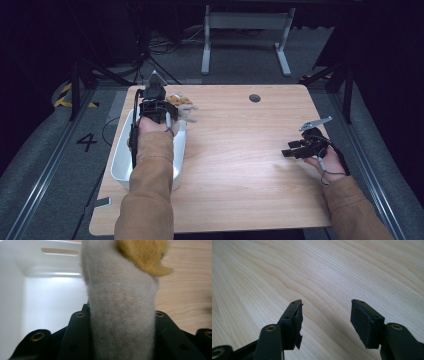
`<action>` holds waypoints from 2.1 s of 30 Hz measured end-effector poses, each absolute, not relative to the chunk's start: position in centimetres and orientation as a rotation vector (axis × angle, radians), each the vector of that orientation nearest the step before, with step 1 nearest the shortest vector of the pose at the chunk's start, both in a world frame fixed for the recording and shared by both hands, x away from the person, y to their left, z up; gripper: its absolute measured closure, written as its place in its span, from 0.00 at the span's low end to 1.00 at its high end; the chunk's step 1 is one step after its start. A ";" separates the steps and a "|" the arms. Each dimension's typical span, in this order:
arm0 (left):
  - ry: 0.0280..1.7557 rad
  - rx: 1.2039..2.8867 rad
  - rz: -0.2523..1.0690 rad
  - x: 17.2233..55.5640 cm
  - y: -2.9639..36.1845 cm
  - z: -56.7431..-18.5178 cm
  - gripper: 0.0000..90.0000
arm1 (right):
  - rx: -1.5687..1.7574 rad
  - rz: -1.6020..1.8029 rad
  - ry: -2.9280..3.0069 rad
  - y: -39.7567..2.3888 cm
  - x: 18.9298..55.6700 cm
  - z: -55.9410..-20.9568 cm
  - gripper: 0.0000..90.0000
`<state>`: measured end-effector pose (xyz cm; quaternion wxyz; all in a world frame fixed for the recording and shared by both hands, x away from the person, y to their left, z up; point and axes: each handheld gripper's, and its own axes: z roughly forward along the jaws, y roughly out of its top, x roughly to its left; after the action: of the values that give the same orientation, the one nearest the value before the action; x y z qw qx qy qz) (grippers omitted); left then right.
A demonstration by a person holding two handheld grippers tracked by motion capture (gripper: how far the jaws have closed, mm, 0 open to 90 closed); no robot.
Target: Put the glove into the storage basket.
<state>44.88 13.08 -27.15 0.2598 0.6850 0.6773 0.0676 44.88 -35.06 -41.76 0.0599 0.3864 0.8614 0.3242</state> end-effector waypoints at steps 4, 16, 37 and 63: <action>1.845 1.830 0.184 44.5 14.2 -27.3 0.75 | 1.179 0.983 2.609 -35.1 44.9 -41.9 0.48; 1.882 1.793 0.214 44.0 15.6 -27.7 0.75 | 1.185 0.986 2.612 -35.1 45.0 -42.0 0.48; 1.948 1.735 0.185 42.8 18.0 -32.6 0.74 | 1.184 0.981 2.633 -34.9 45.0 -42.2 0.48; 1.993 1.721 0.142 42.8 18.6 -37.7 0.74 | 1.178 0.974 2.651 -34.6 45.1 -42.5 0.48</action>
<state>42.75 18.59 -37.72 0.2497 0.6319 0.7318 0.0523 45.13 -34.62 -42.47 0.0409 0.3847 0.8655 0.3182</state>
